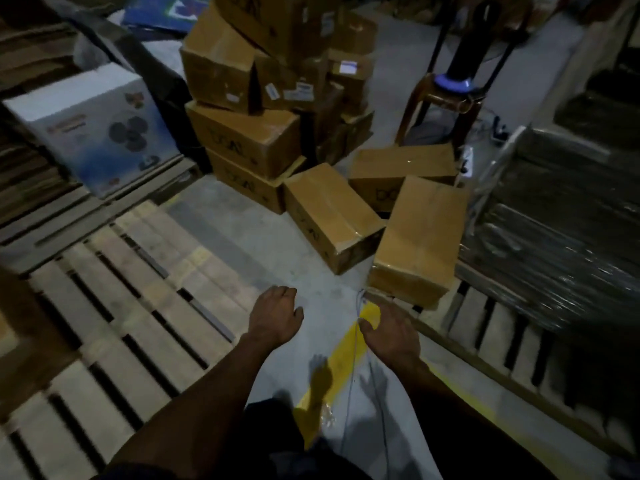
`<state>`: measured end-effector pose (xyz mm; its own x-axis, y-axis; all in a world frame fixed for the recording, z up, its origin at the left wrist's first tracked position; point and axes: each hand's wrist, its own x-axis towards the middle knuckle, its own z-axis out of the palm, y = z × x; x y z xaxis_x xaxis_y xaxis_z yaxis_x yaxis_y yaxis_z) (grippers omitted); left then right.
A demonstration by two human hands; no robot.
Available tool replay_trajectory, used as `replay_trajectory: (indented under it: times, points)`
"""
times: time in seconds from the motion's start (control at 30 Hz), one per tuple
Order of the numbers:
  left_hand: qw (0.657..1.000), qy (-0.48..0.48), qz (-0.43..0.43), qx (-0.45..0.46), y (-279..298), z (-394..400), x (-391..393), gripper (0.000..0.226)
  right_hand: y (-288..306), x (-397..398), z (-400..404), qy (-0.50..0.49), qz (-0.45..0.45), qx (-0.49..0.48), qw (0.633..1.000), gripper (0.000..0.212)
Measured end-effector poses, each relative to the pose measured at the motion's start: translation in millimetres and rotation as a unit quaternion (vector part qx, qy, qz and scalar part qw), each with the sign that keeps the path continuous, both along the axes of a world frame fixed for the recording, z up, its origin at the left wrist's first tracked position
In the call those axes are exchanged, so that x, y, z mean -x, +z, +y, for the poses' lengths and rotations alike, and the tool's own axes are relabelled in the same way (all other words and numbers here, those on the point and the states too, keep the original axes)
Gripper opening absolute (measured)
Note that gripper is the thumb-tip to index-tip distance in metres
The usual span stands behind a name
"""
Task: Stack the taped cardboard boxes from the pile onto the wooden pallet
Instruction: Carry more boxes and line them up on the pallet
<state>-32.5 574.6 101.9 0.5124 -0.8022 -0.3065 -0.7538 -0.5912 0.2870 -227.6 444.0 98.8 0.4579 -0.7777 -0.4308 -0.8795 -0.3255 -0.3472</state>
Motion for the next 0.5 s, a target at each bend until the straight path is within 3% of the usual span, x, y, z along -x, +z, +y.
replay_trajectory:
  times: [0.27,0.4,0.5]
  points:
    - [0.997,-0.073,0.027,-0.011,-34.1,-184.5,-42.1,0.054,-18.3,-15.1,-135.2,-0.133,0.024,-0.002,0.991,0.057]
    - [0.993,-0.101,0.058,-0.016,-33.7,-267.4,-53.1,0.046,-19.8,-22.4,-184.8,-0.188,0.008,0.013,0.982,0.076]
    - [0.989,-0.071,0.125,-0.013,-29.4,-318.5,-55.6,0.04,-13.0,-25.0,-221.7,-0.213,-0.001,0.026,0.977,0.066]
